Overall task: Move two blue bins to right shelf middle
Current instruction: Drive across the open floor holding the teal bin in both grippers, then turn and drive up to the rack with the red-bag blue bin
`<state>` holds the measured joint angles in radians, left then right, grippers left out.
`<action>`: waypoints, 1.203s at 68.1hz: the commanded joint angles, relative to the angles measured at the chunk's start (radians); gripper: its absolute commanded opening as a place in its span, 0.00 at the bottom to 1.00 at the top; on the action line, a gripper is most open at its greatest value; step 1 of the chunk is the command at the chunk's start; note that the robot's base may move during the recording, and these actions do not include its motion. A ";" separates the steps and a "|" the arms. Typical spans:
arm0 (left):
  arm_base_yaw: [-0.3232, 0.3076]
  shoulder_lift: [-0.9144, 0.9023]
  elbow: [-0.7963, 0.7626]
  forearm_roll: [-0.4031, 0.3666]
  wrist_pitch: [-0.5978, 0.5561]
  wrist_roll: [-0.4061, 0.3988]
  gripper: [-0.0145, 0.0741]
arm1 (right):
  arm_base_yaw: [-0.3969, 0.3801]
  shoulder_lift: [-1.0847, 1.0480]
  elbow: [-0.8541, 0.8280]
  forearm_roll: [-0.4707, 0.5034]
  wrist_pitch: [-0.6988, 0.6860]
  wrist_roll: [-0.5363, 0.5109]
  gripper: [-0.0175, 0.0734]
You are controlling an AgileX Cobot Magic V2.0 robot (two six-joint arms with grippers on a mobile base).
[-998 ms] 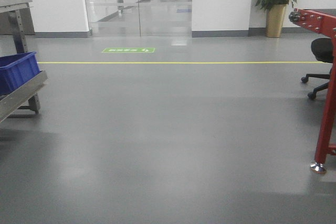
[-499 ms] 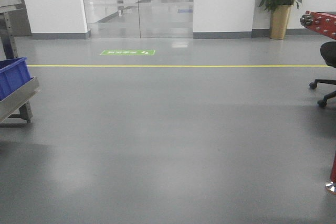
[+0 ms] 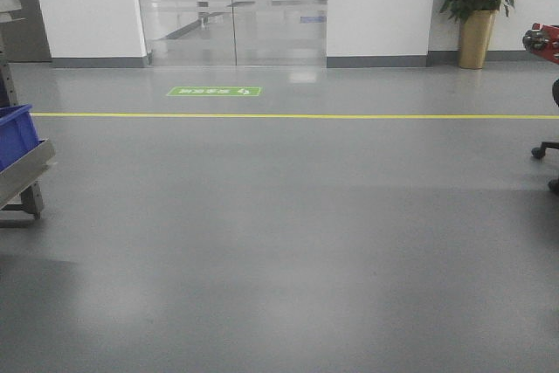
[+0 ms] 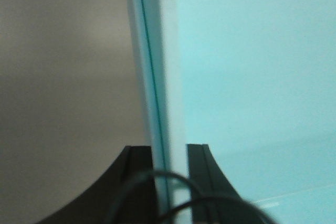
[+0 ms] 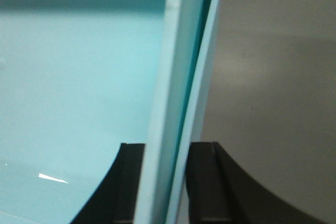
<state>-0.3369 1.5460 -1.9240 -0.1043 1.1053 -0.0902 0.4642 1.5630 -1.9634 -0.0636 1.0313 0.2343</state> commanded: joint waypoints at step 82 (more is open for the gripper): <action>-0.006 -0.023 -0.022 -0.069 -0.084 0.008 0.04 | -0.001 -0.012 -0.016 0.005 -0.082 0.011 0.02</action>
<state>-0.3369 1.5478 -1.9240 -0.1043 1.1015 -0.0902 0.4642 1.5630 -1.9634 -0.0657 1.0313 0.2343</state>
